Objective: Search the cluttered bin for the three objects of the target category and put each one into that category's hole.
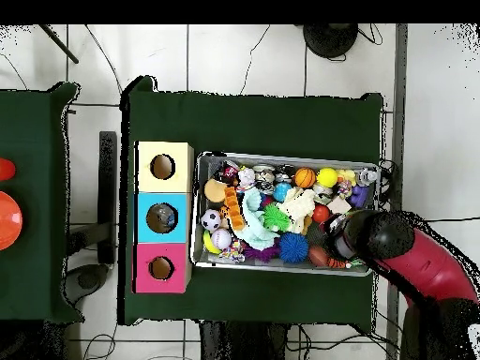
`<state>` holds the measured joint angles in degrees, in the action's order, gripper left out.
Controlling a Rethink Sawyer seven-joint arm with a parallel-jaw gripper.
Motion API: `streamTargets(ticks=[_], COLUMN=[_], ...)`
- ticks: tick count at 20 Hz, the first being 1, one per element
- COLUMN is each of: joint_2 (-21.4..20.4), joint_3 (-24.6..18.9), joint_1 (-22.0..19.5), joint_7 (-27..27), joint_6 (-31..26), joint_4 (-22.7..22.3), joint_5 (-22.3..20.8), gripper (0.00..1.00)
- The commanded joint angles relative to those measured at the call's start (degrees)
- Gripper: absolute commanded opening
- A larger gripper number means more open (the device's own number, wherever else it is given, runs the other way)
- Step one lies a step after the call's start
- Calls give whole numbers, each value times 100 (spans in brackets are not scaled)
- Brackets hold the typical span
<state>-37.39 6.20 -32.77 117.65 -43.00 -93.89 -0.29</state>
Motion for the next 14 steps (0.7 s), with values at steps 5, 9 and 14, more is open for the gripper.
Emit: streamTargets(ticks=[5,9,14], joint_2=[-453,-131,304], joint_3=[-1447,-1561,-1398], joint_1=[-803,-548,-108], joint_7=[-1045,-470,-61], joint_6=[1605,1492,902], joint_4=[-737,-275,431], joint_5=[-851,-785,-628], gripper=[0,0,0])
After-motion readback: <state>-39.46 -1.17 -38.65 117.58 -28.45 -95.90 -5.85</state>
